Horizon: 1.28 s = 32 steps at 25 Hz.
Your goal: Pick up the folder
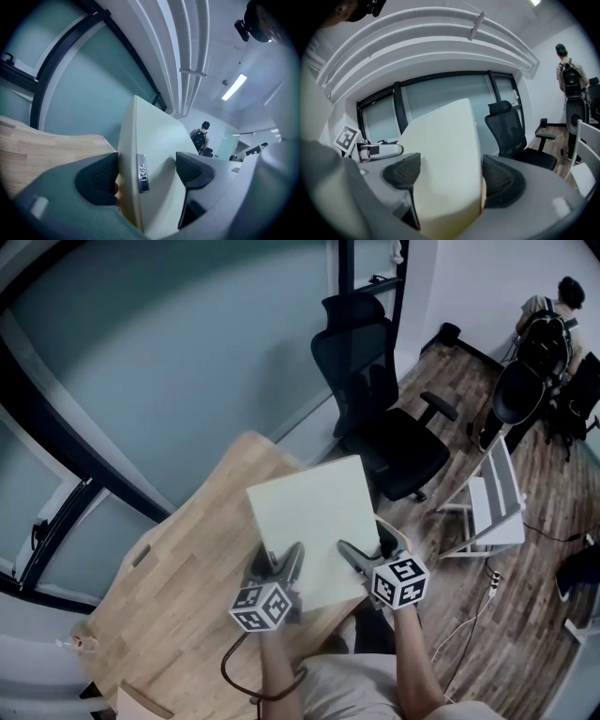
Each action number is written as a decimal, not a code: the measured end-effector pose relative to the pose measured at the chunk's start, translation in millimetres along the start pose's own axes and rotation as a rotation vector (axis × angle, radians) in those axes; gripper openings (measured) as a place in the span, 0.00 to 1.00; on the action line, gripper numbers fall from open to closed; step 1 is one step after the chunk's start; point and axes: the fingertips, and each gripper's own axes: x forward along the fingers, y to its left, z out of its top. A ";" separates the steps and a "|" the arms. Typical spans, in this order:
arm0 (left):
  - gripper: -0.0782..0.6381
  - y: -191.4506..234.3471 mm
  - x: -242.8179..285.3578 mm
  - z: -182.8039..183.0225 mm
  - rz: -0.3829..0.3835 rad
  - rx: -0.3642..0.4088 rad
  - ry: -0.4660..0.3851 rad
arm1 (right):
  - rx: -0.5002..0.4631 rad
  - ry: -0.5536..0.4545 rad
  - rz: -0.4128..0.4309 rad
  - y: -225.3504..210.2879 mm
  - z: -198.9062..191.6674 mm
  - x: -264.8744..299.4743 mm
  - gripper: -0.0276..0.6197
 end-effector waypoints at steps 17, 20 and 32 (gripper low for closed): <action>0.62 -17.4 1.7 5.3 -0.051 0.019 -0.010 | -0.005 -0.033 -0.014 -4.7 9.4 -17.5 0.68; 0.62 -18.8 2.5 6.9 -0.051 0.020 -0.013 | -0.009 -0.034 -0.012 -5.7 11.7 -17.4 0.68; 0.62 -15.7 3.4 15.7 -0.043 0.016 -0.036 | -0.037 -0.038 -0.003 -2.4 21.0 -10.9 0.68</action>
